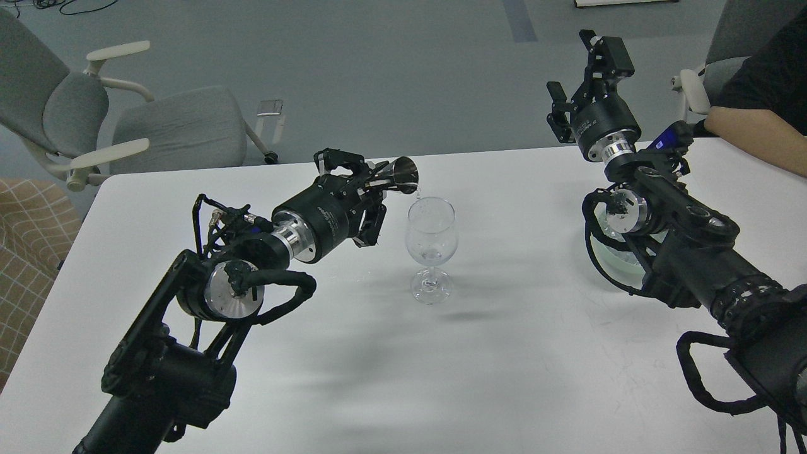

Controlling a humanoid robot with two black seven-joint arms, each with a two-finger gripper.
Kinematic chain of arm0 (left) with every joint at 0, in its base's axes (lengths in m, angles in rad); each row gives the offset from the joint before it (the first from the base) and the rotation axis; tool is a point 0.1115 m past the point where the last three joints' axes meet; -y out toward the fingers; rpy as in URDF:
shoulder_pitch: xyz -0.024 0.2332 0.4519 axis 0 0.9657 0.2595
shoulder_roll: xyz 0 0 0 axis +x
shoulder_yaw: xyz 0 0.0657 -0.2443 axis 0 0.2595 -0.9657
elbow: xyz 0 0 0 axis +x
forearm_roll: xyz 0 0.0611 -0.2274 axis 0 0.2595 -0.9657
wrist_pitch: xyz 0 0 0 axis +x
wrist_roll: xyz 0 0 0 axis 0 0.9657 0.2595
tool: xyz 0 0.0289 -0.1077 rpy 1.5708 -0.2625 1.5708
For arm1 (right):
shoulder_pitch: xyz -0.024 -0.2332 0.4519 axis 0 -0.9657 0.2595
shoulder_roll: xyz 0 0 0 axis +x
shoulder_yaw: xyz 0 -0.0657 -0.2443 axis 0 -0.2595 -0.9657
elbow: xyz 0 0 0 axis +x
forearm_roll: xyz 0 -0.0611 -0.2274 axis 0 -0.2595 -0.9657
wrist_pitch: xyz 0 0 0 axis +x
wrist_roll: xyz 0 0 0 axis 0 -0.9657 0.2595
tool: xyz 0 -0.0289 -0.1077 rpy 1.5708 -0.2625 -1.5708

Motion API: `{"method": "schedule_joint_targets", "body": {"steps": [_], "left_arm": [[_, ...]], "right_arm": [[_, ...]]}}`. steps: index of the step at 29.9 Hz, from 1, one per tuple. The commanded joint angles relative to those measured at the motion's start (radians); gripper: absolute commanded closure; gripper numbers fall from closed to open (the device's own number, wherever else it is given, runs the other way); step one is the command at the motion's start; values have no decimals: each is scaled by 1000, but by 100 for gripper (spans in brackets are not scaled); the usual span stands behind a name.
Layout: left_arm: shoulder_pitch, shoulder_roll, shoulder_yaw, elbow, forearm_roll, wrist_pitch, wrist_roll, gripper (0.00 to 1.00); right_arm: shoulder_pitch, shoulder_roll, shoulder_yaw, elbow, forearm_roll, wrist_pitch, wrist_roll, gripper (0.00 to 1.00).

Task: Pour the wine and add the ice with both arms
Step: 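Position the held jigger just above the wine glass rim, then tilt the jigger with the left gripper to pour into the glass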

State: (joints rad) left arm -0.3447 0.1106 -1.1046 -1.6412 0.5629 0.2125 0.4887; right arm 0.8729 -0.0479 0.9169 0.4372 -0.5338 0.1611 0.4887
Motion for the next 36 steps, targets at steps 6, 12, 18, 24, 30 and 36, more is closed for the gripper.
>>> {"method": "schedule_joint_targets", "body": {"steps": [6,12,18,24,30,36], "left_arm": [[4,1,2,-14,64,-21,0,100],[6,3,26,-26,118,-30,0,100],[4,4,28,-28,172,-30,0,100],[6,21,41,-37,198,-30,0,100],[6,32,51,-52,267,-31,0,100],[3,41,78,-60,330,-31,0,100]], "right_arm": [[0,0,0,0,0,-2,0,0],[0,0,0,0,0,0,0,0],[0,0,0,0,0,-2,0,0],[0,2,0,0,0,-2,0,0],[0,2,0,0,0,-2,0,0],[0,2,0,0,0,-2,0,0]]}}
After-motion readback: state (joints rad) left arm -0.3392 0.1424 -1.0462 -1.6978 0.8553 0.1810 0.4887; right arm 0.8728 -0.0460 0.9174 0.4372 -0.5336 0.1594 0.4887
